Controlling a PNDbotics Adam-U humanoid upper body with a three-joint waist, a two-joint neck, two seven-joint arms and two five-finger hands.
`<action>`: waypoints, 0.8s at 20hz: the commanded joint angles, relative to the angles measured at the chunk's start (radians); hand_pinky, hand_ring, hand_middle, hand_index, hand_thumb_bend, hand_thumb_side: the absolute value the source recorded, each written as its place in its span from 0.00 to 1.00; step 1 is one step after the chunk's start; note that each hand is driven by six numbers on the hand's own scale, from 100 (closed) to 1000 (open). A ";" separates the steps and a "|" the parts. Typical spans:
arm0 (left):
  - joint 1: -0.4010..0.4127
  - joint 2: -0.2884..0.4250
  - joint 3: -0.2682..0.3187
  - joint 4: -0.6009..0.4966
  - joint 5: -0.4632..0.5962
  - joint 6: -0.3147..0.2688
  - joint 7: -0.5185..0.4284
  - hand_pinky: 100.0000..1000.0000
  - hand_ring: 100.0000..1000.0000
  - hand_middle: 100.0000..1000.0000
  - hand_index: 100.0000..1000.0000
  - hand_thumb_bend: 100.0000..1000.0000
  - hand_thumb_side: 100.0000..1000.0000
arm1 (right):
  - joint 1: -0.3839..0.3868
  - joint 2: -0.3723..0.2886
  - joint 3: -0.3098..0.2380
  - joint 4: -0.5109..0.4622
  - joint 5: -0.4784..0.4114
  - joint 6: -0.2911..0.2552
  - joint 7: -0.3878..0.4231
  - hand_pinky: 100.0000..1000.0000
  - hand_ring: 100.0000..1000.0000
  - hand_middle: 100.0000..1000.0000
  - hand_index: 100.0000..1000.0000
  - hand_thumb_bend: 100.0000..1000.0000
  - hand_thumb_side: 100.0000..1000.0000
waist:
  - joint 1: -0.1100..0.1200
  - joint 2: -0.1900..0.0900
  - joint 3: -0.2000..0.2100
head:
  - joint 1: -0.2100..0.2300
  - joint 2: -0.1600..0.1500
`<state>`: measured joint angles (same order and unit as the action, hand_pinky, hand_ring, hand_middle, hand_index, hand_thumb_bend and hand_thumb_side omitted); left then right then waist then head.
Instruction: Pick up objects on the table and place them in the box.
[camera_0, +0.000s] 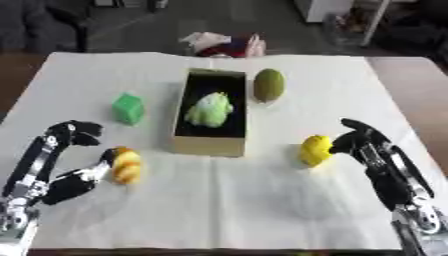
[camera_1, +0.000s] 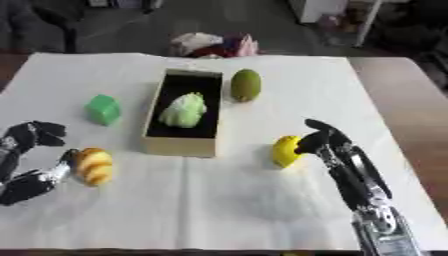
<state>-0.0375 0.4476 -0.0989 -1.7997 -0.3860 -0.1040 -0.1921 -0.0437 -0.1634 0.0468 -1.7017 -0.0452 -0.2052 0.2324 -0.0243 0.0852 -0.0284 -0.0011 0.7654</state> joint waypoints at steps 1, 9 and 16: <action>-0.027 0.112 -0.065 0.013 -0.057 -0.016 -0.056 0.71 0.63 0.64 0.77 0.35 0.09 | -0.010 -0.023 -0.002 -0.017 0.006 -0.002 0.005 0.72 0.57 0.53 0.86 0.00 0.68 | 0.005 -0.010 -0.003 | 0.003 0.005; -0.153 0.327 -0.148 0.054 -0.189 -0.085 -0.188 0.73 0.65 0.66 0.78 0.38 0.00 | -0.009 -0.029 0.001 -0.014 0.006 -0.003 0.007 0.72 0.57 0.53 0.86 0.00 0.68 | 0.005 -0.013 -0.008 | 0.002 0.005; -0.244 0.452 -0.132 -0.004 -0.207 -0.116 -0.316 0.76 0.67 0.69 0.80 0.44 0.00 | -0.012 -0.028 0.004 -0.012 0.004 -0.004 0.011 0.72 0.57 0.53 0.86 0.00 0.68 | -0.002 -0.011 -0.015 | 0.000 0.005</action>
<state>-0.2669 0.8511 -0.2417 -1.7841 -0.5857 -0.2144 -0.4868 -0.0439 -0.1730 0.0504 -1.7014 -0.0422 -0.2061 0.2404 -0.0292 0.0827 -0.0428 -0.0011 0.7654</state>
